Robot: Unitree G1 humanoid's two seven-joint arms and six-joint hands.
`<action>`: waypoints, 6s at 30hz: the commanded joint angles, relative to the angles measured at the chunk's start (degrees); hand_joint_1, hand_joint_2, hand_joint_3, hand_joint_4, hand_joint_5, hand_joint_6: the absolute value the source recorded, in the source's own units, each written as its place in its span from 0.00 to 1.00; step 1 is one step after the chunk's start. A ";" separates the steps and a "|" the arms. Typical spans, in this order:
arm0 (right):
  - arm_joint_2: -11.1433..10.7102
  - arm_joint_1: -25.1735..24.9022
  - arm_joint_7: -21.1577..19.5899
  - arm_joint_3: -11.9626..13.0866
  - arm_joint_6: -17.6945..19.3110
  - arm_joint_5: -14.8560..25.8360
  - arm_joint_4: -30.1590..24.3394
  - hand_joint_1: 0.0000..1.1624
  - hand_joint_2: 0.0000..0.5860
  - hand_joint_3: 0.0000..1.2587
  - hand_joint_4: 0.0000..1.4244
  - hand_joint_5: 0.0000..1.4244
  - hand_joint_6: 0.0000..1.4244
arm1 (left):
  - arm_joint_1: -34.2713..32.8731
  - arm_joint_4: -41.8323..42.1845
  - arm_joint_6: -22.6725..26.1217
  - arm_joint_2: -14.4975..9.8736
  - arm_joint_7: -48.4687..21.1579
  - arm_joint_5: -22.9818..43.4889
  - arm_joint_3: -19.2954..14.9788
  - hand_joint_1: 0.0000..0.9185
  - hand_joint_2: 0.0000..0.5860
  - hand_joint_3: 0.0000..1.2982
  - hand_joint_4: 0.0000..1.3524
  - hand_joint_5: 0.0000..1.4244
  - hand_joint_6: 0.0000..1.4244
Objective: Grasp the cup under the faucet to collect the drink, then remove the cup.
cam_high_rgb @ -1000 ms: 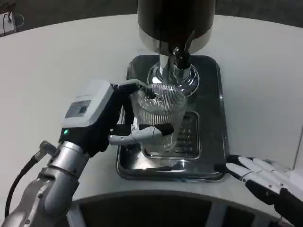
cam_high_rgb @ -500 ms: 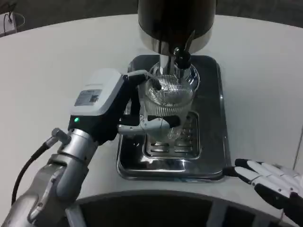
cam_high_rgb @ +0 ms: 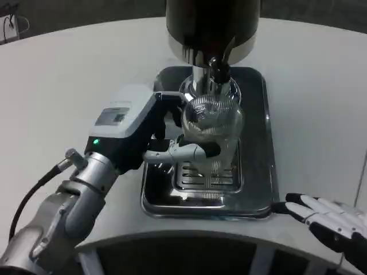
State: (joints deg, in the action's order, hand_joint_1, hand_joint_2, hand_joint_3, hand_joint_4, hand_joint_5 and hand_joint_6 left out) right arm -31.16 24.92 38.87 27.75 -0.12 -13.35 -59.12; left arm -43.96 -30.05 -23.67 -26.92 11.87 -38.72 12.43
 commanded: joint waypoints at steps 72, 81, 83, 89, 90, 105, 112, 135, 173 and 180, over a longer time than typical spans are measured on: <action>1.91 -0.08 -1.21 -4.57 -1.63 -1.39 -0.88 0.36 0.80 0.09 0.00 0.00 0.01 | 6.45 69.84 58.63 5.34 -28.87 31.77 -1.92 0.00 0.07 0.00 0.00 0.00 0.06; 2.04 2.17 -1.33 -1.79 0.22 0.81 -0.88 0.36 0.80 0.09 0.00 0.00 0.01 | 7.78 66.98 58.22 6.58 -28.44 27.97 0.64 0.00 0.07 0.00 0.00 0.00 0.06; 1.96 2.58 -1.38 -1.35 0.56 1.25 -0.88 0.36 0.80 0.09 0.00 0.00 0.01 | 7.90 66.23 57.88 6.60 -28.48 27.20 1.14 0.00 0.07 0.00 0.00 0.00 0.06; 1.84 3.09 -1.51 -0.87 0.59 1.89 -0.88 0.36 0.80 0.09 0.00 0.00 0.02 | 7.14 64.39 57.50 5.37 -30.09 24.68 2.76 0.00 0.07 0.00 0.00 0.00 0.06; 1.83 3.10 -1.53 -0.89 0.54 1.91 -0.88 0.36 0.80 0.09 0.00 0.00 0.02 | 6.88 63.92 57.58 5.19 -30.47 24.36 2.94 0.00 0.07 0.00 0.00 0.00 0.06; 1.26 0.07 -1.31 -5.60 -2.64 -0.62 -0.88 0.36 0.80 0.09 0.00 0.00 0.02 | 6.03 60.04 54.51 2.19 -34.08 20.24 3.61 0.00 0.07 0.00 0.00 0.00 0.06; 0.72 -2.04 -1.07 -7.39 -4.92 -1.35 -0.88 0.36 0.80 0.09 0.00 0.00 0.02 | 5.55 57.44 48.52 0.23 -36.62 18.36 4.78 0.00 0.07 0.00 0.00 0.00 0.06; 8.14 -7.09 -9.10 -10.84 -15.41 8.15 6.75 0.55 0.49 0.00 0.00 0.06 0.07 | 5.99 53.71 41.31 0.39 -37.83 15.30 4.61 0.00 0.06 0.00 0.00 0.00 0.06; 17.58 -23.98 -31.05 -27.56 -9.97 -7.07 26.21 0.65 0.39 0.00 0.02 0.05 0.05 | 3.27 55.99 41.68 -0.87 -42.27 14.90 1.19 0.00 0.00 0.00 0.00 0.00 0.06; 18.67 -27.54 -32.31 -29.00 -11.05 -8.02 28.82 0.65 0.38 0.00 0.02 0.05 0.05 | 2.31 55.60 41.53 -1.50 -43.73 14.66 1.26 0.00 0.00 0.00 0.00 0.00 0.06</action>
State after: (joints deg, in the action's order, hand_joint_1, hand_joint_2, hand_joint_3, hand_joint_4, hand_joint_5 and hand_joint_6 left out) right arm -13.20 -1.60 7.56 -0.61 -10.59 -20.87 -31.42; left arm -42.61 27.04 16.62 -27.18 -29.54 -23.16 12.69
